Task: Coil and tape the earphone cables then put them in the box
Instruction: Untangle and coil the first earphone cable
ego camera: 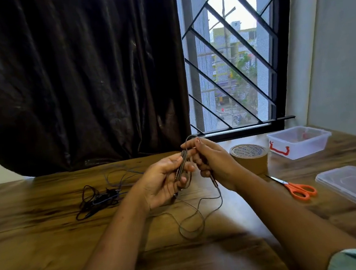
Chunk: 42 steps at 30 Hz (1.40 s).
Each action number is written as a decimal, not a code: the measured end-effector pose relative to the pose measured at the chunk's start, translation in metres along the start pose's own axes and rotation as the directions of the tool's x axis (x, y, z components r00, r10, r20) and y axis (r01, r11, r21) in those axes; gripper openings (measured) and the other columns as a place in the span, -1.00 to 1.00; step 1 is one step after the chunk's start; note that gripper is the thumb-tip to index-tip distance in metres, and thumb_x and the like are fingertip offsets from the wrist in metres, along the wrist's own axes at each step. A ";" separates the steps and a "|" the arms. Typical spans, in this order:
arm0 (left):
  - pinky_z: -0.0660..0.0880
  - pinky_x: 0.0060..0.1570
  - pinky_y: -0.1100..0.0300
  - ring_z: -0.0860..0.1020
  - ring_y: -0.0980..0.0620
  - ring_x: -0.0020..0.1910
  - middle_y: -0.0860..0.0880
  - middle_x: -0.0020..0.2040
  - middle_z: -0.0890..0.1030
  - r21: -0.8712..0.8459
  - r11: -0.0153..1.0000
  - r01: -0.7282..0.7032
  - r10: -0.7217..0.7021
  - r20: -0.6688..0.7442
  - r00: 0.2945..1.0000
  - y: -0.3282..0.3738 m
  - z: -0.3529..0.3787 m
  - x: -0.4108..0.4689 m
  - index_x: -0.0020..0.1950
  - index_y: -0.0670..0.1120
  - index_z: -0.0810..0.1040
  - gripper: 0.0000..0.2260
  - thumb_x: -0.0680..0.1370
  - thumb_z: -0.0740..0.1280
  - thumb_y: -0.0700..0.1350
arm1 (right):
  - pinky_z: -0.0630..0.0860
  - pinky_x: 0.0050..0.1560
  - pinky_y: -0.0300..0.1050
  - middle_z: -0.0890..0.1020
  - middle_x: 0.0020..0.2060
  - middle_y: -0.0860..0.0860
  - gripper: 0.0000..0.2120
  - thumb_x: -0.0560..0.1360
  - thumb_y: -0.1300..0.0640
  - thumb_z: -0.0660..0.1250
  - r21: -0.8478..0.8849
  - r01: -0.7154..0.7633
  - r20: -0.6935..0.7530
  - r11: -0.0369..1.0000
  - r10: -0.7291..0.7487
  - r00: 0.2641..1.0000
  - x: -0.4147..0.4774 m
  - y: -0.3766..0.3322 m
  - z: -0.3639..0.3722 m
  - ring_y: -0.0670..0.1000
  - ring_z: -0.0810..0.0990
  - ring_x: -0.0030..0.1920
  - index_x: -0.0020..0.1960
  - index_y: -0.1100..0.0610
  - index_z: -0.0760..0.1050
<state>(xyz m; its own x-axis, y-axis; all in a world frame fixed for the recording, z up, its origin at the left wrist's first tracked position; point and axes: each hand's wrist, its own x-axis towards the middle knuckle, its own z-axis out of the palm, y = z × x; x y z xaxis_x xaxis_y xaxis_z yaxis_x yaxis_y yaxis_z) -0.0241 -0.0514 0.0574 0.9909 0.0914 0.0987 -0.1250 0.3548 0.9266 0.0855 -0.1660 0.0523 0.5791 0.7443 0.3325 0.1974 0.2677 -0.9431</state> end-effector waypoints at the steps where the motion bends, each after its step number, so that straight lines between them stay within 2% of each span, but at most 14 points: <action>1: 0.42 -0.52 0.41 0.45 0.16 -0.51 -0.08 -0.25 0.62 0.012 1.000 0.009 -0.009 0.010 1.000 0.000 0.001 0.000 0.15 -0.20 0.53 -0.73 0.56 0.10 -0.21 | 0.18 -0.52 -0.31 0.39 -0.45 -0.05 -0.68 0.66 0.01 0.03 0.005 -0.005 -0.027 1.000 0.005 1.000 0.000 -0.001 -0.002 -0.14 0.29 -0.47 -0.03 0.08 0.53; 3: 0.32 -0.59 0.44 0.37 0.20 -0.59 -0.08 -0.19 0.64 0.035 0.999 0.030 -0.031 0.042 0.999 0.001 0.002 -0.001 0.20 -0.21 0.52 -0.68 0.52 0.12 -0.20 | 0.17 -0.52 -0.30 0.35 -0.48 -0.06 -0.66 0.66 0.00 0.03 -0.017 -0.036 -0.060 0.999 0.035 0.998 -0.001 -0.002 -0.004 -0.13 0.27 -0.49 -0.08 0.07 0.52; 6: 0.20 -0.63 0.42 0.27 0.22 -0.63 -0.05 -0.19 0.59 0.061 0.997 0.044 -0.049 0.077 0.996 0.001 0.003 -0.002 0.30 -0.30 0.43 -0.61 0.52 0.11 -0.20 | 0.17 -0.54 -0.30 0.34 -0.48 -0.06 -0.68 0.66 -0.03 0.04 -0.114 -0.114 -0.078 0.987 0.106 0.991 0.000 0.003 -0.007 -0.13 0.25 -0.52 -0.01 0.08 0.51; 9: 0.14 -0.63 0.41 0.24 0.21 -0.65 -0.03 -0.26 0.54 -0.028 0.999 -0.046 0.048 0.048 0.998 0.003 0.005 -0.001 0.31 -0.34 0.38 -0.61 0.54 0.09 -0.20 | 0.14 -0.60 -0.33 0.34 -0.45 -0.02 -0.70 0.67 0.00 0.02 -0.208 -0.189 -0.050 0.960 0.182 0.982 -0.002 0.004 -0.003 -0.16 0.25 -0.58 0.14 0.12 0.46; 13: 0.39 -0.53 0.37 0.42 0.16 -0.55 -0.02 -0.27 0.63 -0.092 0.968 -0.232 0.218 -0.141 0.966 0.005 0.008 0.001 0.32 -0.21 0.42 -0.67 0.63 0.02 -0.19 | 0.22 -0.61 -0.42 0.36 -0.39 -0.02 -0.77 0.67 0.10 0.02 -0.383 -0.135 0.017 0.914 0.154 0.988 -0.011 0.004 0.015 -0.25 0.32 -0.62 0.05 0.18 0.41; 17: 0.57 -0.37 0.28 0.60 0.08 -0.38 -0.02 -0.35 0.59 -0.145 0.923 -0.358 0.313 -0.262 0.913 0.005 0.005 0.001 0.37 -0.12 0.39 -0.68 0.65 0.02 -0.16 | 0.39 -0.32 -0.28 0.43 -0.32 -0.07 -0.79 0.65 0.08 0.09 -0.590 -0.043 0.095 0.806 0.123 0.988 -0.010 0.015 0.032 -0.14 0.42 -0.35 -0.15 0.00 0.38; 20: 0.60 -0.12 0.21 0.67 0.00 -0.23 -0.05 -0.41 0.54 -0.215 0.888 -0.406 0.335 -0.300 0.893 0.007 0.004 0.001 0.39 -0.12 0.35 -0.67 0.66 0.01 -0.18 | 0.34 -0.27 -0.30 0.44 -0.24 -0.10 -0.75 0.64 0.11 0.10 -0.664 0.025 0.162 0.747 0.111 0.981 -0.011 0.019 0.041 -0.15 0.43 -0.27 -0.20 -0.06 0.28; 23: 0.58 -0.01 0.16 0.68 -0.04 -0.15 -0.06 -0.43 0.51 -0.197 0.877 -0.437 0.364 -0.320 0.875 0.007 0.004 0.001 0.42 -0.14 0.32 -0.66 0.66 0.01 -0.18 | 0.36 -0.23 -0.34 0.48 -0.11 -0.06 -0.95 0.64 0.13 0.10 -0.616 0.061 0.198 0.786 0.079 0.977 -0.013 0.019 0.045 -0.13 0.46 -0.19 0.04 0.01 0.33; 25: 0.60 -0.05 0.18 0.67 -0.02 -0.17 -0.04 -0.45 0.49 -0.193 0.875 -0.445 0.367 -0.335 0.868 0.008 0.001 0.000 0.42 -0.15 0.32 -0.66 0.66 0.01 -0.17 | 0.35 -0.34 -0.41 0.47 -0.21 -0.08 -0.87 0.62 0.20 0.11 -0.486 0.011 0.187 0.874 0.091 0.978 -0.014 0.015 0.045 -0.23 0.45 -0.32 0.12 0.04 0.35; 27: 0.58 -0.18 0.26 0.64 0.06 -0.30 0.01 -0.49 0.44 -0.171 0.886 -0.431 0.350 -0.361 0.864 0.009 -0.003 -0.001 0.40 -0.15 0.34 -0.66 0.66 0.01 -0.16 | 0.27 -0.54 -0.41 0.44 -0.32 -0.07 -0.82 0.60 0.23 0.09 -0.312 -0.090 0.183 0.946 0.153 0.971 -0.015 0.008 0.042 -0.23 0.38 -0.53 0.11 0.05 0.39; 30: 0.40 -0.48 0.37 0.44 0.17 -0.51 0.06 -0.56 0.33 -0.161 0.904 -0.397 0.319 -0.367 0.874 0.010 -0.010 -0.001 0.37 -0.17 0.38 -0.66 0.64 0.02 -0.15 | 0.13 -0.57 -0.34 0.46 -0.33 -0.06 -0.79 0.62 0.06 0.07 -0.148 -0.179 0.179 0.973 0.204 0.962 -0.014 0.005 0.034 -0.18 0.26 -0.55 0.07 0.03 0.47; 34: 0.22 -0.55 0.37 0.26 0.20 -0.62 0.04 -0.50 0.38 -0.164 0.921 -0.354 0.297 -0.293 0.909 0.010 -0.012 0.000 0.32 -0.20 0.43 -0.66 0.63 0.01 -0.15 | 0.14 -0.55 -0.33 0.53 -0.31 -0.09 -0.69 0.61 -0.17 0.09 -0.071 -0.196 0.152 0.978 0.204 0.967 -0.013 0.005 0.030 -0.15 0.24 -0.51 0.02 0.00 0.50; 38: 0.25 -0.50 0.28 0.23 0.19 -0.64 0.02 -0.40 0.45 -0.132 0.941 -0.311 0.277 -0.227 0.934 0.007 -0.008 0.001 0.29 -0.17 0.47 -0.65 0.64 -0.01 -0.13 | 0.18 -0.60 -0.36 0.52 -0.30 -0.05 -0.75 0.61 -0.05 0.16 -0.015 -0.185 0.104 0.983 0.185 0.977 -0.013 0.006 0.035 -0.16 0.27 -0.53 -0.09 0.08 0.48; 42: 0.28 -0.54 0.35 0.28 0.16 -0.56 0.01 -0.44 0.37 -0.151 0.942 -0.300 0.265 -0.215 0.940 0.007 -0.008 0.001 0.26 -0.21 0.49 -0.65 0.64 -0.01 -0.13 | 0.17 -0.58 -0.35 0.55 -0.28 0.03 -0.79 0.61 0.06 0.19 -0.115 -0.159 0.041 0.981 0.164 0.986 -0.011 0.008 0.031 -0.15 0.28 -0.52 -0.13 0.10 0.50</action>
<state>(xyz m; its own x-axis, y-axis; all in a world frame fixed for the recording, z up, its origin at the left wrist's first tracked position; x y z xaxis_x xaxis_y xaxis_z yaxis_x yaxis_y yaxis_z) -0.0240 -0.0412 0.0607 0.8879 0.3797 0.2599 -0.4221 0.4471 0.7886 0.0560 -0.1529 0.0416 0.5706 0.8028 0.1730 0.1928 0.0738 -0.9785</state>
